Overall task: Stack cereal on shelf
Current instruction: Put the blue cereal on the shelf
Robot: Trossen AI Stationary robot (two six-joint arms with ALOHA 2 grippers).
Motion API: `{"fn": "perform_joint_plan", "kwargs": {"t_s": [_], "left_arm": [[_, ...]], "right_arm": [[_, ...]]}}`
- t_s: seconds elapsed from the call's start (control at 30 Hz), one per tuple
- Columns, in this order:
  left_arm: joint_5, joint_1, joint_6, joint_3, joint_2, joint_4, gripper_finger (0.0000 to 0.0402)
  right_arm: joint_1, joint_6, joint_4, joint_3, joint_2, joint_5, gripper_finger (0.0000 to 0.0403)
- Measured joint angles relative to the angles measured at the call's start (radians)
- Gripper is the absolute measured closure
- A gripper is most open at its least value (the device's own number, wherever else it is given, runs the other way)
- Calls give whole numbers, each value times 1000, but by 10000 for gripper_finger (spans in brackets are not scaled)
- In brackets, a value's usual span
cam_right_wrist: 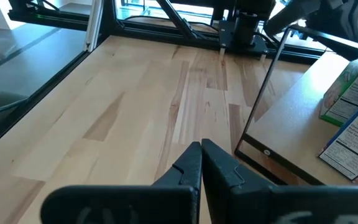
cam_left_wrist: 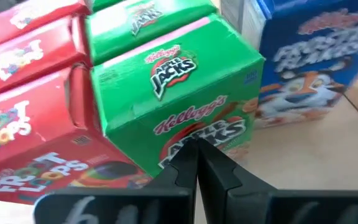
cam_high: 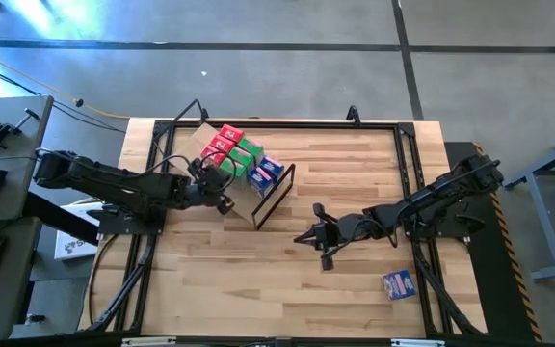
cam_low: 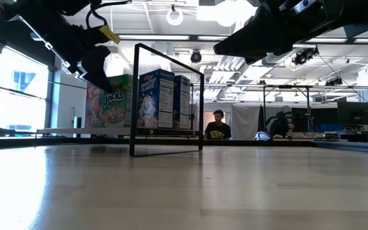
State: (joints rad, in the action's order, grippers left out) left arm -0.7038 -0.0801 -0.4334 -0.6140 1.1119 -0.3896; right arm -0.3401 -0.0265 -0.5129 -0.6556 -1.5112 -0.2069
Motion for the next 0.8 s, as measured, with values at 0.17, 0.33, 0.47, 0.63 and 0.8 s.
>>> {"fn": "perform_joint_plan", "kwargs": {"t_s": [0.17, 0.33, 0.47, 0.63, 0.8], "left_arm": [[12, -81, -25, 0, -47, -17, 401], [-47, -202, 25, 0, -64, 65, 401], [-46, -252, 83, 2, -62, 165, 401], [19, -281, 196, 144, -54, 531, 401], [189, -265, 329, 288, -55, 903, 401]], "right_arm": [[0, 2, 0, 0, 0, 0, 403], [-23, 66, 68, -35, 3, -15, 403], [-82, 198, 408, -173, 15, -112, 403], [-200, 558, 928, -380, 13, -234, 402], [-339, 972, 1313, -544, 12, -267, 370]]}}
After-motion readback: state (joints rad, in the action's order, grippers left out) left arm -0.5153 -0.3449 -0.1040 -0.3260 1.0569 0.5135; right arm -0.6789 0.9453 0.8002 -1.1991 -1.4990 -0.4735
